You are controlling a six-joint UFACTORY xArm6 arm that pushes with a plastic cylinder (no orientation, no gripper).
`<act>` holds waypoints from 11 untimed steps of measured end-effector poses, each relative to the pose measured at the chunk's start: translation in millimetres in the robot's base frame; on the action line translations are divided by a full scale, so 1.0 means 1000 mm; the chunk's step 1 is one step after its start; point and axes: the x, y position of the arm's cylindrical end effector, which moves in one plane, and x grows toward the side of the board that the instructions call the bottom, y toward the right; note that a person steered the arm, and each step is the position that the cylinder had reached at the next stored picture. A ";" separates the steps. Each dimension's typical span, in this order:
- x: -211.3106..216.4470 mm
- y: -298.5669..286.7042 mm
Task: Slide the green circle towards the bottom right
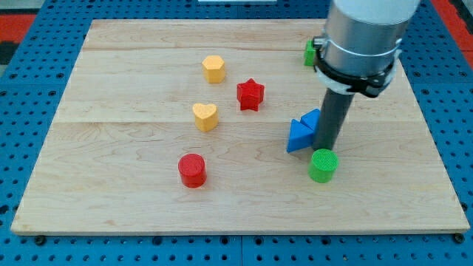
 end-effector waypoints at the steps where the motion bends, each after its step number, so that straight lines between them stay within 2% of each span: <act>1: 0.000 0.026; 2: -0.006 0.083; 3: 0.018 0.066; 4: 0.023 0.002; 6: 0.037 -0.020; 7: 0.013 -0.042; 9: 0.040 -0.105; 11: 0.074 -0.024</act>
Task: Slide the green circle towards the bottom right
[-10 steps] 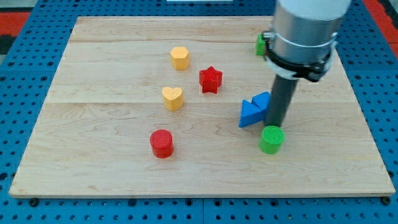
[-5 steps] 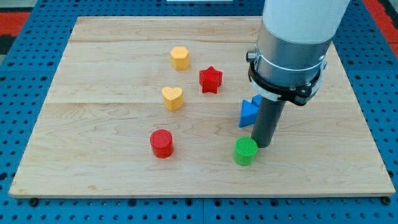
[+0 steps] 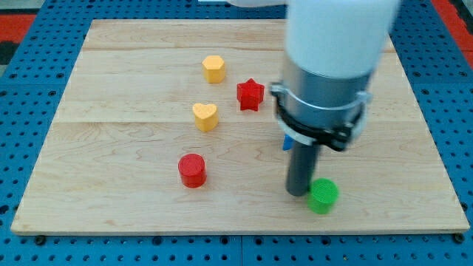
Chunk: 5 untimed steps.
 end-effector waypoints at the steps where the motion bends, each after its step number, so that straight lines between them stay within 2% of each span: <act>1: 0.030 -0.015; 2: 0.048 -0.022; 3: 0.035 -0.006; 5: 0.019 0.090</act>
